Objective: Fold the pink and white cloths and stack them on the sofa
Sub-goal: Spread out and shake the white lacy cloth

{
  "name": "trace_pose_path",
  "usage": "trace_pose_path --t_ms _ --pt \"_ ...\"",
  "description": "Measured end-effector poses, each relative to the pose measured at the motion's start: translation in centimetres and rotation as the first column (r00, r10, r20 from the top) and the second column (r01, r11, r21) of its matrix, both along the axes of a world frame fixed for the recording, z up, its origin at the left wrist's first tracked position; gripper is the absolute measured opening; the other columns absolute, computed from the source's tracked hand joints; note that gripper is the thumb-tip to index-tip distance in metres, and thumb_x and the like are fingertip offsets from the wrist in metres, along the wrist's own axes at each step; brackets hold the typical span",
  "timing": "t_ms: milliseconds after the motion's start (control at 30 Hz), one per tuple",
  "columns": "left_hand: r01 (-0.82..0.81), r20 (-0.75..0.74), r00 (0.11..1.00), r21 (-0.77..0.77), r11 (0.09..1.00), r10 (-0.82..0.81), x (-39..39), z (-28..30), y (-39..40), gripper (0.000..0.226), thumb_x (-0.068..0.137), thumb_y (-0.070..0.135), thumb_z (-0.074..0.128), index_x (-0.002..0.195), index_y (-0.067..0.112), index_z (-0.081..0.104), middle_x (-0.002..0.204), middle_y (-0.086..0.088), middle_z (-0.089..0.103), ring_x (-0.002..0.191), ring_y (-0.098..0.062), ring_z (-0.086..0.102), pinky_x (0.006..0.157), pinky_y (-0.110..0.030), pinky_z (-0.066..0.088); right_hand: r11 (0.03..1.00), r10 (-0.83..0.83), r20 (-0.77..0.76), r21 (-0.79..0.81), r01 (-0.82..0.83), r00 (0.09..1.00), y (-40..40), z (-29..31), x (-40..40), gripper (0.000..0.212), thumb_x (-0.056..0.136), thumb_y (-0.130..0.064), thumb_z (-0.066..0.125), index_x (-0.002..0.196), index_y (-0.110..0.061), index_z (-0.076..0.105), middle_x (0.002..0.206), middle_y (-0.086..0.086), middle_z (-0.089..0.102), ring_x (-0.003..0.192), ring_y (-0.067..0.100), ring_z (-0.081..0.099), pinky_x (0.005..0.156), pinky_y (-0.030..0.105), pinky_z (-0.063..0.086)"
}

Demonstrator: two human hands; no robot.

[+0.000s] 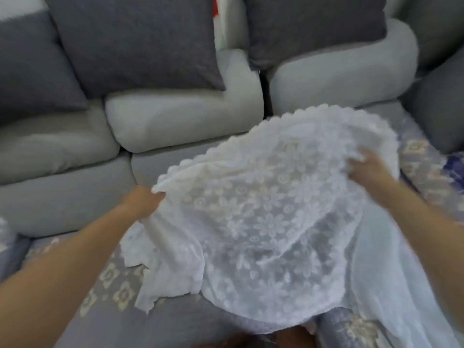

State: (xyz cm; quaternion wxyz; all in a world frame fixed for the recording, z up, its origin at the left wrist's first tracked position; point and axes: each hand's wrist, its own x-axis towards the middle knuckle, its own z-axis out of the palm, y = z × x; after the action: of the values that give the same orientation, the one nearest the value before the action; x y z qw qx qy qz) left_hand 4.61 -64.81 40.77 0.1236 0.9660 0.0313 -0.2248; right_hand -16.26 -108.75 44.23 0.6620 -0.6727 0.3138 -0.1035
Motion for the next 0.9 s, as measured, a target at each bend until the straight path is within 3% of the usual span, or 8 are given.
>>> trace_pose_path --t_ms 167,233,333,433,533,633,767,900 --pt "-0.043 -0.195 0.981 -0.309 0.950 -0.019 -2.1 -1.5 -1.7 0.020 0.088 0.025 0.073 0.090 0.010 0.060 0.094 -0.011 0.061 0.074 -0.024 0.059 0.059 -0.027 0.045 0.875 0.471 -0.430 0.117 -0.470 0.770 20.1 0.0 -2.6 0.033 0.097 0.013 0.042 0.126 0.026 0.034 0.118 0.011 0.053 0.104 0.019 0.061 0.101 0.042 0.038" --pt "-0.006 -0.228 0.970 -0.369 0.929 -0.084 -2.2 -1.1 -1.9 0.015 0.087 0.022 0.074 0.090 0.016 0.061 0.092 -0.007 0.061 0.073 -0.019 0.059 0.056 -0.024 0.043 0.700 0.616 -0.518 0.014 -0.714 0.594 25.8 -9.3 -3.0 0.073 0.095 -0.022 0.066 0.154 -0.006 0.025 0.133 0.001 0.051 0.117 0.018 0.056 0.104 0.042 0.048" --pt "-0.026 -0.293 0.943 -0.535 0.845 -0.157 -2.0 0.0 -2.3 0.021 0.089 0.016 0.073 0.107 0.013 0.063 0.104 -0.008 0.066 0.079 -0.018 0.064 0.059 -0.026 0.051 0.792 0.602 -0.371 0.158 -0.590 0.707 30.5 -15.7 -0.7 0.104 0.080 -0.051 0.077 0.159 -0.033 0.012 0.150 -0.016 0.023 0.145 0.014 0.029 0.116 0.033 0.034" --pt "-0.257 -0.397 0.891 -0.840 0.478 -0.220 -2.1 2.6 -2.0 0.030 0.094 -0.003 0.062 0.119 0.014 0.058 0.100 -0.011 0.066 0.072 -0.015 0.068 0.059 -0.028 0.056 0.880 0.465 -0.295 0.052 -0.472 0.835 35.3 -14.4 3.4 0.111 0.065 -0.069 0.078 0.155 -0.029 0.026 0.152 -0.013 0.034 0.141 0.016 0.035 0.114 0.040 0.037" --pt "-0.343 -0.354 0.886 -0.935 0.092 -0.300 -2.0 4.1 0.6 0.043 0.094 -0.006 0.057 0.130 0.018 0.054 0.101 -0.010 0.065 0.084 -0.014 0.068 0.078 -0.027 0.056 0.955 0.282 -0.288 -0.006 -0.296 0.915 38.8 -12.7 6.4 0.049 0.093 -0.048 0.063 0.128 -0.013 0.061 0.120 0.002 0.067 0.110 0.022 0.064 0.095 0.037 0.052" --pt "-0.046 -0.156 0.930 -0.948 0.313 -0.333 -2.8 2.8 6.7 0.061 0.095 0.009 0.064 0.147 0.026 0.038 0.133 0.009 0.054 0.098 0.013 0.059 0.079 -0.011 0.047 0.999 0.028 -0.168 -0.034 -0.035 0.985 41.5 -9.8 7.9 0.030 0.101 -0.033 0.054 0.116 -0.013 0.071 0.109 0.005 0.073 0.097 0.020 0.068 0.084 0.032 0.054" --pt "-0.080 -0.408 0.796 -0.804 0.590 -0.447 -4.5 -3.2 14.8 0.098 0.084 0.056 0.070 0.159 0.037 0.009 0.159 0.013 0.028 0.128 -0.004 0.043 0.102 -0.026 0.039 0.995 -0.102 -0.044 -0.007 0.101 0.994 42.8 -5.5 8.2 0.026 0.100 -0.031 0.058 0.109 -0.010 0.071 0.101 0.007 0.077 0.094 0.024 0.073 0.087 0.042 0.058" --pt "-0.412 -0.641 0.687 -0.731 0.543 -0.342 -4.5 -7.3 16.5 0.106 0.069 0.075 0.069 0.156 0.039 0.019 0.154 0.009 0.041 0.132 -0.016 0.050 0.108 -0.036 0.044 0.980 -0.190 -0.019 0.062 0.191 0.982 42.5 -3.0 7.2 0.023 0.102 -0.025 0.056 0.113 -0.011 0.069 0.106 0.007 0.077 0.102 0.024 0.072 0.090 0.038 0.057"
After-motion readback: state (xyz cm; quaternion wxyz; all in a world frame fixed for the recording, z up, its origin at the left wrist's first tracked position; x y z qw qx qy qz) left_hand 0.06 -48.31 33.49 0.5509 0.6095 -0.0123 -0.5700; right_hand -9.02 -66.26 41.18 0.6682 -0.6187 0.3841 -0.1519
